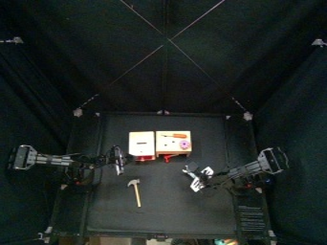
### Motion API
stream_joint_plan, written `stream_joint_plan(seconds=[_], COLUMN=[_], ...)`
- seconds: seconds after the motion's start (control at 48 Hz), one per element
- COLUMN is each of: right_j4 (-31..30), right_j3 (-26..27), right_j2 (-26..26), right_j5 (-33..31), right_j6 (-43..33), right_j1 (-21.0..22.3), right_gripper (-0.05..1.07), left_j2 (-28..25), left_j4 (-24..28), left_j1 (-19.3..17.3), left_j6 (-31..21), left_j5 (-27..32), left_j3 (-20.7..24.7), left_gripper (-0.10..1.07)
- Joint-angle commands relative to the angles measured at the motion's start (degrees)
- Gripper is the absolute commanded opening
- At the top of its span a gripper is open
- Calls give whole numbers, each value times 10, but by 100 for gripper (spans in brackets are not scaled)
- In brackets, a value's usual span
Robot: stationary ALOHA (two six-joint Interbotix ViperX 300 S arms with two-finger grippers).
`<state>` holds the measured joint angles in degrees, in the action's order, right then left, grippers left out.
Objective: Place wrench on top of bench
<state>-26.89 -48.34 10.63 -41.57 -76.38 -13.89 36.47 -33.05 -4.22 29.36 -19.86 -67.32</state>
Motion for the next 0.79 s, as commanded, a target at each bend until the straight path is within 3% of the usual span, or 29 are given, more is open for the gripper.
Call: stream_joint_plan(seconds=[0.0,0.229,0.417,0.771], right_j4=[-26,-48,-29,67], right_j3=[34,120,181,277], right_j2=[23,62,72,61], right_j5=[-1,-54,-111,-120], right_j6=[6,90,235,580], right_j1=[2,28,88,250], right_gripper=[55,55,55,54], left_j2=[0,-1,0,-1], left_j4=[1,0,0,2], left_j1=[-1,2,2,0], left_j6=[0,0,0,2], left_j5=[-3,-3,-3,-3], left_j3=[7,13,15,11], left_gripper=[40,40,40,40])
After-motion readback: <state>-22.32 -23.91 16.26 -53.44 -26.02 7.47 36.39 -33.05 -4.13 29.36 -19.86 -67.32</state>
